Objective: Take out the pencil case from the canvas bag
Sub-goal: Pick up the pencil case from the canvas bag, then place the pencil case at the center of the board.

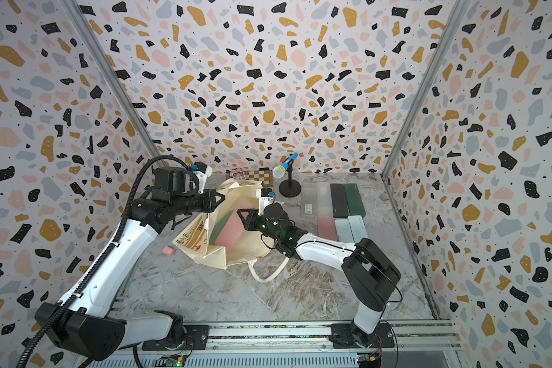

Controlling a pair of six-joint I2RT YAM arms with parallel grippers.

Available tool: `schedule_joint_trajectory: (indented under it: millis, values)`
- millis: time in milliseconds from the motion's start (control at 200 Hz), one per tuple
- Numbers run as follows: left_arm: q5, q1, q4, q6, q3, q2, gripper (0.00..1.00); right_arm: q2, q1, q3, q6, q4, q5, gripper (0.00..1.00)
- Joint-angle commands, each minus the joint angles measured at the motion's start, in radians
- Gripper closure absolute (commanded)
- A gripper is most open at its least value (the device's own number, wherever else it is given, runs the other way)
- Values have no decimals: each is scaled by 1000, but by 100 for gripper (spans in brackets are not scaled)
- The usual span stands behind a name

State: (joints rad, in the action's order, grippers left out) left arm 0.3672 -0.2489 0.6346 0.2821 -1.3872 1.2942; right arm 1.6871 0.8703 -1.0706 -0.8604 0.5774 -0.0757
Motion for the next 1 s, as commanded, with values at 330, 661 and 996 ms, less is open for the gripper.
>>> schedule_joint_trajectory:
  millis: [330,661,996]
  values:
    - [-95,12,9,-5,-31,21,100,-227,-22,17,55,-100,67,84]
    - [-176,16,57,-17,-54,35,100,-434,-63,34,161,-250,161,85]
    - [-306,18,112,-24,-85,45,100,-608,-253,113,194,-385,112,86]
